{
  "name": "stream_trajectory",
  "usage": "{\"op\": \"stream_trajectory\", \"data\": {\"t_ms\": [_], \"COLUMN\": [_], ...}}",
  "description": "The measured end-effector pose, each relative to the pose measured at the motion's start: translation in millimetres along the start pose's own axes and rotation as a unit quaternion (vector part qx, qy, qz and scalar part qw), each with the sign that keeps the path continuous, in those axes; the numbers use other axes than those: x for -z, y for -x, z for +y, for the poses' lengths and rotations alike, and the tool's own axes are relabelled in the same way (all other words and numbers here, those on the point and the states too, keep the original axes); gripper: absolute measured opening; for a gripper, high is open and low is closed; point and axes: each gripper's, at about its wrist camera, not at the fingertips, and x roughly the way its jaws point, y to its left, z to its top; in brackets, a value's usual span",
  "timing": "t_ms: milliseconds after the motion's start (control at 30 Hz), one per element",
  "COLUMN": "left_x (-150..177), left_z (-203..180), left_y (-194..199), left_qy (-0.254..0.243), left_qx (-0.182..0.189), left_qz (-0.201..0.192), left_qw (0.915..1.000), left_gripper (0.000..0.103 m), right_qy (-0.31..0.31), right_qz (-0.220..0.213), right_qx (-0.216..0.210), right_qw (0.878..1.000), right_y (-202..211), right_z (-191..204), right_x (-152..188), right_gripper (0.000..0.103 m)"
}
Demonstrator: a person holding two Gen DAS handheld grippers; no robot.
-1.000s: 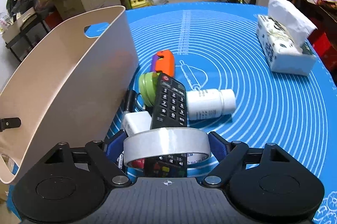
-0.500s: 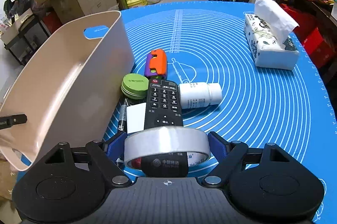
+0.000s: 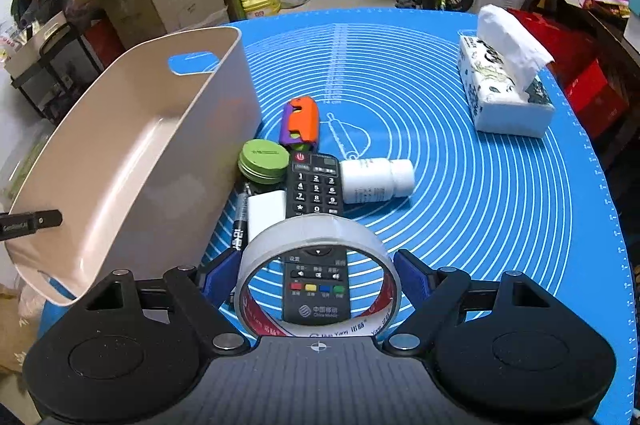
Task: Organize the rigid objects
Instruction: 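Close the right gripper on the white tape roll, then lift the tape roll with the right gripper and drop it into the basket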
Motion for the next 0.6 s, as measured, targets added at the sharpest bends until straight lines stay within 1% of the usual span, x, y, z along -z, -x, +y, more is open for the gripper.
{"op": "stream_trajectory", "data": {"t_ms": [133, 233, 400, 600], "left_x": [-0.4, -0.3, -0.5, -0.3], "left_z": [-0.3, -0.5, -0.5, -2.9], "left_y": [0.5, 0.6, 0.8, 1.0], "left_qy": [-0.001, -0.001, -0.002, 0.0], "left_qx": [0.001, 0.001, 0.001, -0.002], "left_qz": [-0.001, -0.001, -0.001, -0.001], "left_qw": [1.0, 1.0, 1.0, 1.0], "left_gripper": [0.012, 0.012, 0.012, 0.012], "right_qy": [0.009, 0.007, -0.004, 0.0], "right_qz": [-0.009, -0.025, -0.063, -0.117], "right_qx": [0.004, 0.008, 0.0, -0.007], "right_qw": [1.0, 1.0, 0.998, 0.993], "right_y": [5.6, 11.8, 25.5, 42.7], "right_z": [5.6, 6.4, 13.3, 33.4], "right_x": [-0.4, -4.2, -16.0, -35.6], "right_gripper": [0.083, 0.083, 0.083, 0.083]}}
